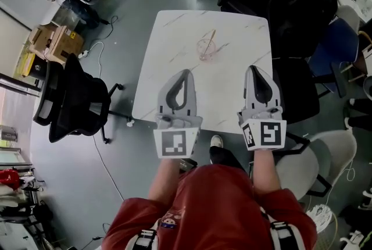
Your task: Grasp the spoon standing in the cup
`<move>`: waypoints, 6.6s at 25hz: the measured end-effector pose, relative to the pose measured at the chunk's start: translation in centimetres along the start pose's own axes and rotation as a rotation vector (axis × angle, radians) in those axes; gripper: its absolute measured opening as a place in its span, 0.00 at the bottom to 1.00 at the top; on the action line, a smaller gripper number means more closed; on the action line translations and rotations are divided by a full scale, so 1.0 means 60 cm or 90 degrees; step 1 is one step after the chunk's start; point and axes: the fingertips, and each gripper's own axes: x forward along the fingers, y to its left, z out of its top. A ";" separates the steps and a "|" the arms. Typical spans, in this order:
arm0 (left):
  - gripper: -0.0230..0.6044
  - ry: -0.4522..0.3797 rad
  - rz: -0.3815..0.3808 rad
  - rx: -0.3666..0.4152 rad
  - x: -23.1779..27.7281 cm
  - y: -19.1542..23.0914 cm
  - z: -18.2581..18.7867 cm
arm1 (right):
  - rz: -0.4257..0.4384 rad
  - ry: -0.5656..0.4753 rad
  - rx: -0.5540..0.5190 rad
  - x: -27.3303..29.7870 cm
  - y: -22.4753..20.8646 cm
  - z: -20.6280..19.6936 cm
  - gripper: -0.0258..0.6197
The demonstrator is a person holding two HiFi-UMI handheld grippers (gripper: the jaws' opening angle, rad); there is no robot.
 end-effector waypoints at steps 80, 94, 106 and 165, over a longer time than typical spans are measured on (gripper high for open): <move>0.05 0.097 0.001 -0.032 0.312 0.177 -0.206 | 0.013 0.112 0.031 0.375 -0.037 -0.208 0.07; 0.05 0.095 -0.024 -0.044 0.310 0.172 -0.259 | 0.017 0.174 0.034 0.395 -0.027 -0.288 0.07; 0.05 0.121 -0.035 -0.046 0.307 0.170 -0.282 | 0.022 0.234 0.041 0.410 -0.022 -0.366 0.07; 0.05 0.134 0.002 -0.035 0.314 0.209 -0.301 | 0.064 0.369 0.125 0.427 -0.013 -0.530 0.26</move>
